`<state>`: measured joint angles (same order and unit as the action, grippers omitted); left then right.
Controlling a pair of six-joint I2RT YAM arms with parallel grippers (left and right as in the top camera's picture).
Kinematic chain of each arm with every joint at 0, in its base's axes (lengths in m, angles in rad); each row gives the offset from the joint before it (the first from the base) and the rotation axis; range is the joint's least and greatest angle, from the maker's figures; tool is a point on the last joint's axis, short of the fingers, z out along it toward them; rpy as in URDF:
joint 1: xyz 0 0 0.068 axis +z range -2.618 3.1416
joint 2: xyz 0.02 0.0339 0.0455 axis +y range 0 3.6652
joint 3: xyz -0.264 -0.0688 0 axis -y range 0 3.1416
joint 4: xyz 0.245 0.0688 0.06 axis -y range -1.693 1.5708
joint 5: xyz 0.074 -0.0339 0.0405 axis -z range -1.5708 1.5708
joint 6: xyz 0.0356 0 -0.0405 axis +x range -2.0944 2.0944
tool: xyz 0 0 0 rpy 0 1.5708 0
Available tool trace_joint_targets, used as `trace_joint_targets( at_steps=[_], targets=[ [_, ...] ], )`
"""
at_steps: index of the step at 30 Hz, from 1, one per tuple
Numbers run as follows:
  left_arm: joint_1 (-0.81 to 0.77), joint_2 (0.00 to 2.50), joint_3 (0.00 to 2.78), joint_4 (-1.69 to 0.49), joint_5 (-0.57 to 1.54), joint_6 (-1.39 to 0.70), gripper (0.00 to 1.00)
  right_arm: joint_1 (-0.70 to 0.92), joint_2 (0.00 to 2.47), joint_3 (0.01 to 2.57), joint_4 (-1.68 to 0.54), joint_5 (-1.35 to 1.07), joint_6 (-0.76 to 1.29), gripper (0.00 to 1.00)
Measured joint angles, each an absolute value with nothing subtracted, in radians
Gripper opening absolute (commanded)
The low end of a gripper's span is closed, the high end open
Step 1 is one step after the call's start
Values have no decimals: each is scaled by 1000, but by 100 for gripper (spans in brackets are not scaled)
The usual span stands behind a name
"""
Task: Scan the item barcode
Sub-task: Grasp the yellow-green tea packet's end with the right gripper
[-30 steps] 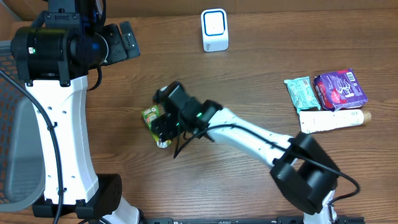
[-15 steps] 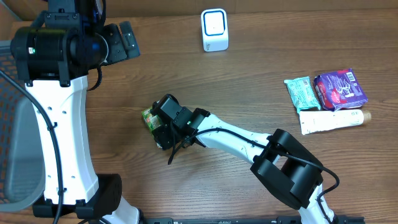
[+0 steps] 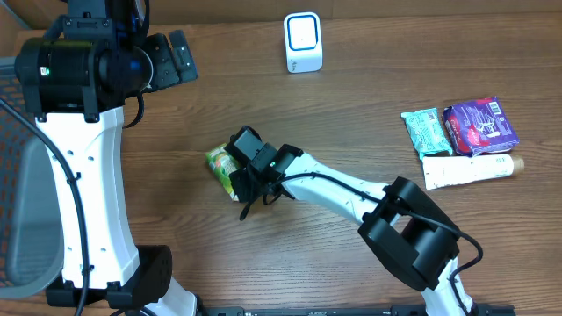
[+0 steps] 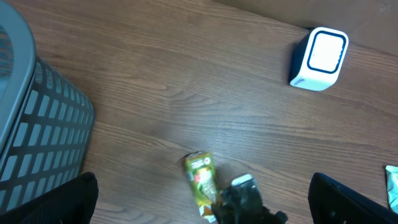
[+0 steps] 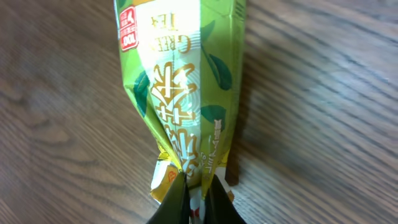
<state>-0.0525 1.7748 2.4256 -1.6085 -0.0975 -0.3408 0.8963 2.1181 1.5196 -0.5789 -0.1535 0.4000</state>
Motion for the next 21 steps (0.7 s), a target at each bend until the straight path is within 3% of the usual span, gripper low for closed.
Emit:
trace_joint_targets(
  at_steps=[7, 14, 15, 16, 17, 18, 19, 21],
  targets=[
    [-52, 1775, 2426, -1608, -97, -341, 100, 854, 2101, 1526, -667, -179, 411, 4],
    [-52, 1775, 2426, -1608, -97, -341, 99, 622, 2033, 1526, -891, -286, 368, 4],
    [-52, 1775, 2426, -1608, -97, -341, 100, 587, 2033, 1526, -909, -292, 352, 7],
    [-52, 1775, 2426, -1608, -97, -341, 99, 536, 2033, 1526, -929, -300, 324, 22],
    [-52, 1775, 2426, -1608, -97, -340, 100, 511, 2033, 1522, -943, -301, 300, 43],
    [-52, 1775, 2426, -1608, -97, -341, 100, 495, 2033, 1519, -954, -301, 279, 55],
    [-52, 1775, 2426, -1608, -97, -341, 100, 481, 2033, 1512, -975, -302, 247, 63],
    [-52, 1775, 2426, -1608, -97, -340, 100, 474, 2033, 1498, -1011, -290, 189, 69]
  ],
)
